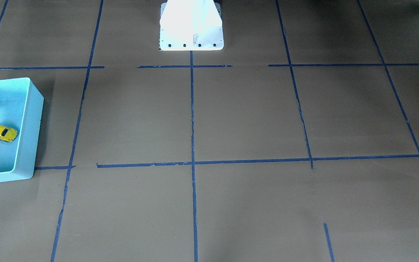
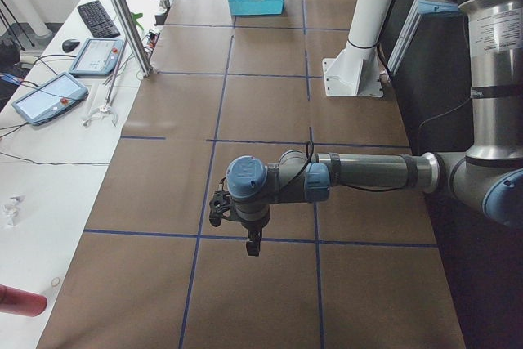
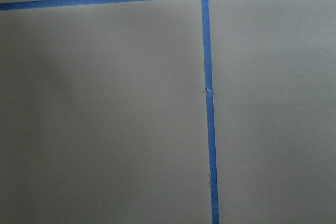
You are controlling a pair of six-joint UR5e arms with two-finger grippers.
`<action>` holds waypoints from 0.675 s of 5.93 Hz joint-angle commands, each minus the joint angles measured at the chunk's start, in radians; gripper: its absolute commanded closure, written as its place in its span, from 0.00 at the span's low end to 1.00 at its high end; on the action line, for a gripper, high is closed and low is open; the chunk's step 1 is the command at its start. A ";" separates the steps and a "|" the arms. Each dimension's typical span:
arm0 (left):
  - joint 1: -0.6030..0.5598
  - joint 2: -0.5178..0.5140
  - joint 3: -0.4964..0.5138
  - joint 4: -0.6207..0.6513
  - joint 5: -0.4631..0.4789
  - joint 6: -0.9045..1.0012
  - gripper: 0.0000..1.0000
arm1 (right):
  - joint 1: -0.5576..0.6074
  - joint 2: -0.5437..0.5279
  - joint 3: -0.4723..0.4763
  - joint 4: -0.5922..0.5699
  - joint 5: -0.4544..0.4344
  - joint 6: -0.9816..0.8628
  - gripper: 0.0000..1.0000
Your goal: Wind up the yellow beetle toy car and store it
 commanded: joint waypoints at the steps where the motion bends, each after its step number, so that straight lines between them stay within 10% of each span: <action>1: 0.000 0.000 -0.001 -0.001 0.003 0.000 0.00 | 0.245 -0.023 -0.062 -0.096 0.065 0.114 0.00; 4: 0.000 -0.010 -0.001 -0.006 0.004 0.000 0.00 | 0.412 -0.072 -0.216 -0.089 0.055 0.533 0.00</action>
